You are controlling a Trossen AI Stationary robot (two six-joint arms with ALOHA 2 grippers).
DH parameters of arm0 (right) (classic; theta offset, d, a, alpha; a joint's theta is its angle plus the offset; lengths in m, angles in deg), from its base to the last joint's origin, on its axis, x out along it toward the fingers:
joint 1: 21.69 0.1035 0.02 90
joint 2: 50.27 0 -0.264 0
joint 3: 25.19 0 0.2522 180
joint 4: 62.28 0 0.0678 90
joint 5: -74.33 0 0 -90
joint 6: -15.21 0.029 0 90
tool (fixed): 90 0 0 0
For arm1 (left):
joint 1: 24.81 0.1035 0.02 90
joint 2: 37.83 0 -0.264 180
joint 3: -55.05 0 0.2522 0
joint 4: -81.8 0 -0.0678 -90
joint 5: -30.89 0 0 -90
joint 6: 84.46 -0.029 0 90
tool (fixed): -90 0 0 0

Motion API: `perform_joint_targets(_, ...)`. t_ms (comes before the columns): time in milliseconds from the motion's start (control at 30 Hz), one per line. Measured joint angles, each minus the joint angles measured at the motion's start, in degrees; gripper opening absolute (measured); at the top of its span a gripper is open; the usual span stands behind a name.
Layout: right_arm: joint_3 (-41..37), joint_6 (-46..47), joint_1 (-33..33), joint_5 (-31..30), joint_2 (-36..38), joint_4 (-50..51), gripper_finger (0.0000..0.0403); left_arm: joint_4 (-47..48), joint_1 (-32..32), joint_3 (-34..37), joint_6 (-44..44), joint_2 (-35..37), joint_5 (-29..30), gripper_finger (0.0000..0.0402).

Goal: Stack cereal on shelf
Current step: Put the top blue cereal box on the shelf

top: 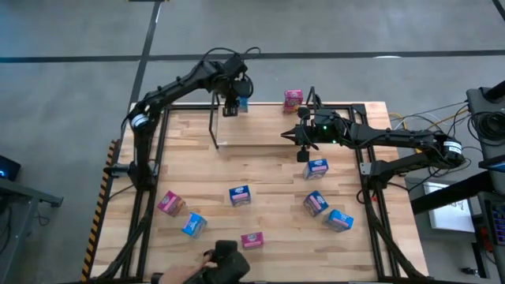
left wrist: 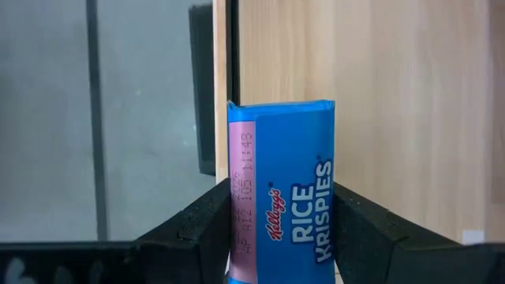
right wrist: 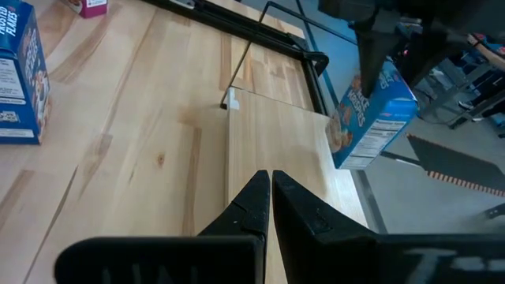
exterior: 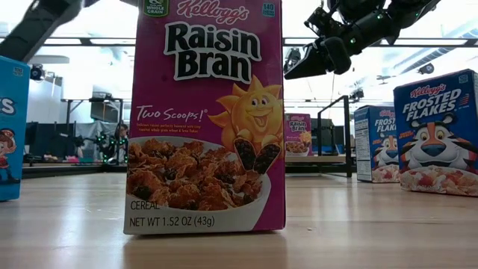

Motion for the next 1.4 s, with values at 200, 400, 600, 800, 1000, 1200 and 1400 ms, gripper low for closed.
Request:
perform_joint_targets(200,0.0,0.1,0.0,0.0,0.0,0.7,0.0009,5.7,2.3,-8.2,0.8,-5.7,-3.8,0.0164)
perform_joint_targets(400,0.0,0.6,0.0,0.0,0.0,1.2,0.0009,6.5,4.0,-9.7,1.1,-6.6,-5.0,0.0164)
perform_joint_targets(600,0.0,1.4,0.0,0.0,0.0,2.1,0.0009,7.4,4.6,-8.5,1.1,-6.7,-5.0,0.0164)
perform_joint_targets(800,0.0,2.4,0.0,0.0,0.0,2.2,0.0009,7.7,4.5,-8.3,1.1,-6.7,-5.1,0.017)
perform_joint_targets(1000,0.0,2.5,0.0,0.0,0.0,2.5,0.0009,7.9,4.6,-8.2,1.1,-6.7,-4.9,0.0189)
perform_joint_targets(1200,0.0,2.5,0.0,0.0,0.0,3.1,0.0009,7.9,4.8,-8.0,1.3,-6.7,-4.2,0.0211)
perform_joint_targets(1400,0.0,2.4,0.0,0.0,0.0,3.1,0.0009,8.5,4.8,-9.0,1.4,-6.6,-4.1,0.0224)
